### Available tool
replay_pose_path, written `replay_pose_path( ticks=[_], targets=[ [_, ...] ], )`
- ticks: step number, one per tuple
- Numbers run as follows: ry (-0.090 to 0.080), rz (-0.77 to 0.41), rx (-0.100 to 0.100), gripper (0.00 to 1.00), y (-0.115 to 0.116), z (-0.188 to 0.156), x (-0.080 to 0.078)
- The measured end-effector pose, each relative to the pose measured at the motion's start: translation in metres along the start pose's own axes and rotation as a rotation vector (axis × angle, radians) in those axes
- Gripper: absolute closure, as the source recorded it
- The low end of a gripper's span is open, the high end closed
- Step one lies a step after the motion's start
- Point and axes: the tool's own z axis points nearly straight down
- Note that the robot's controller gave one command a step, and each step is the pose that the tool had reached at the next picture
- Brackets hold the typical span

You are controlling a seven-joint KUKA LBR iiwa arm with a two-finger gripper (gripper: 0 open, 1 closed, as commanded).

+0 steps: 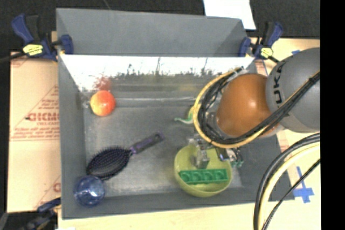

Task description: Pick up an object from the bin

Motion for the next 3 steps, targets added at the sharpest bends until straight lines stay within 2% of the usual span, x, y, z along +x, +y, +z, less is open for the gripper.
replay_pose_path(
  ticks=[1,2,3],
  targets=[
    [-0.003,0.011,-0.001,1.0,0.021,-0.07,0.013],
    [-0.013,0.021,0.002,1.0,-0.003,-0.109,-0.004],
    [-0.008,0.008,-0.001,1.0,0.015,-0.191,0.005]
  ],
)
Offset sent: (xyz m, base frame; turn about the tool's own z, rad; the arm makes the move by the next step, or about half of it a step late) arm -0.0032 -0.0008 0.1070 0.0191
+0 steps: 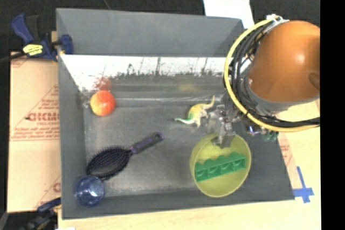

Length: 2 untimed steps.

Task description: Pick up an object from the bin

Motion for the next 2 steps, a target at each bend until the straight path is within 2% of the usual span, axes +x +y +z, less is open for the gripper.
replay_pose_path(
  ticks=[1,2],
  targets=[
    [-0.003,-0.009,0.001,1.0,0.007,0.108,-0.014],
    [-0.002,-0.018,0.0,1.0,0.01,0.132,-0.009]
  ],
)
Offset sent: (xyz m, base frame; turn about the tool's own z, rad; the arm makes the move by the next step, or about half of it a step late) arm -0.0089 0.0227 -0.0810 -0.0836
